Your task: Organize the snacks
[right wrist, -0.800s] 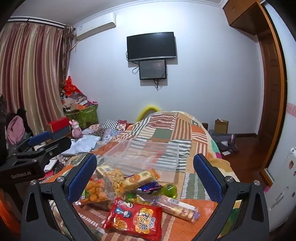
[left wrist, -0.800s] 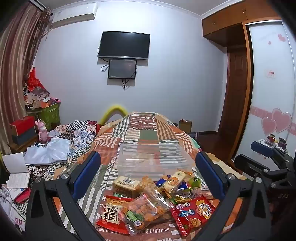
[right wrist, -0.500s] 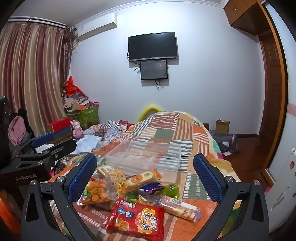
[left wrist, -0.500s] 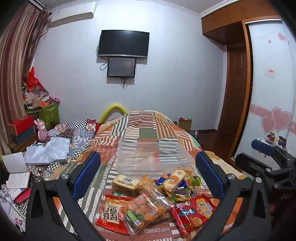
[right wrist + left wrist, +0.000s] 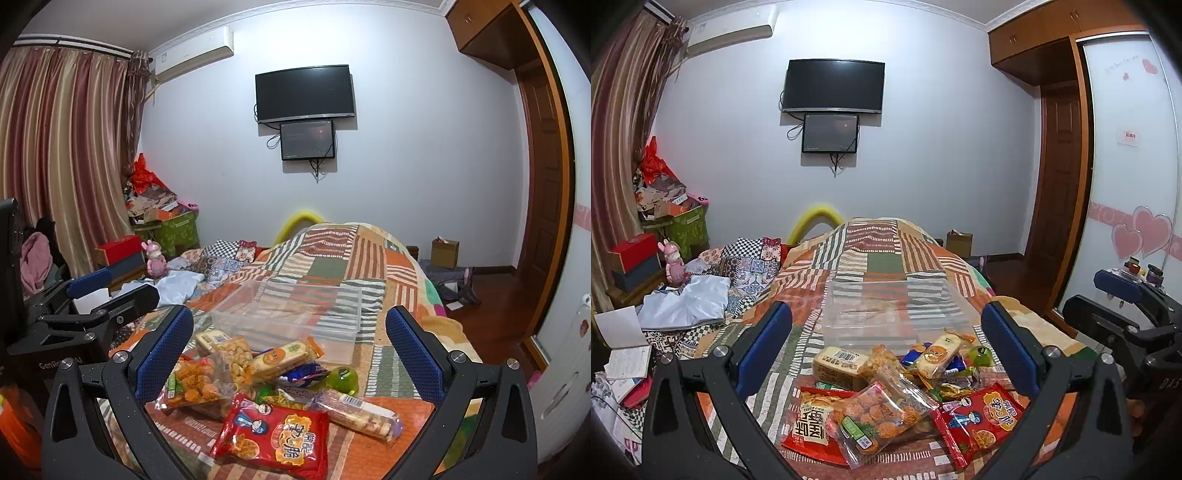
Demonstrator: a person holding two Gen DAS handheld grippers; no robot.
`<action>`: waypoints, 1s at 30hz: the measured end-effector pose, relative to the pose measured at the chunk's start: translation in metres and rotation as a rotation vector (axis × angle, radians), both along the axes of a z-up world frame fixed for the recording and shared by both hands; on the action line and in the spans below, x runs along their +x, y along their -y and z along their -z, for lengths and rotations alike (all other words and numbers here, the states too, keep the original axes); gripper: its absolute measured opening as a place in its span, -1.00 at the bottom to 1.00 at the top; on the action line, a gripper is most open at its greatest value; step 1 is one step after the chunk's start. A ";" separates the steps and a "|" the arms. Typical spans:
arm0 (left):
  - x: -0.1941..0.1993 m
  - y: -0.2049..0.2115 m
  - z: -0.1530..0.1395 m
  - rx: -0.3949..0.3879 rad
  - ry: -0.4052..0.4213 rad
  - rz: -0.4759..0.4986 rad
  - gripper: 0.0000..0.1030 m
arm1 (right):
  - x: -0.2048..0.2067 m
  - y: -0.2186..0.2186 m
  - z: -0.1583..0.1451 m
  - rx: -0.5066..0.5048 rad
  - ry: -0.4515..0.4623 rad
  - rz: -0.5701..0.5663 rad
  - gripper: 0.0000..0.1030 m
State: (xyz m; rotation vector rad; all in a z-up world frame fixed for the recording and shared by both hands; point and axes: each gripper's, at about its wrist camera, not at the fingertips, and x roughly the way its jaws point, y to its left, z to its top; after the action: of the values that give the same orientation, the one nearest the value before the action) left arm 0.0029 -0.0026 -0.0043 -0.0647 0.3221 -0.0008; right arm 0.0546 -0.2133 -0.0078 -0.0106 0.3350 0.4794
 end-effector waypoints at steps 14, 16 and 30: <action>-0.001 0.001 0.001 0.002 0.005 0.004 1.00 | 0.002 0.002 -0.002 0.010 -0.003 -0.001 1.00; 0.000 0.001 0.001 0.001 0.005 0.006 1.00 | 0.002 0.003 -0.002 0.010 -0.002 -0.001 1.00; 0.000 0.006 0.000 0.008 0.008 0.007 1.00 | 0.002 0.002 -0.001 0.012 -0.001 0.000 1.00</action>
State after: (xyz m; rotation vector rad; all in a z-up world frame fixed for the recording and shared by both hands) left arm 0.0031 -0.0081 -0.0038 -0.0554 0.3143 -0.0069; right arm 0.0564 -0.2154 -0.0067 0.0016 0.3334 0.4819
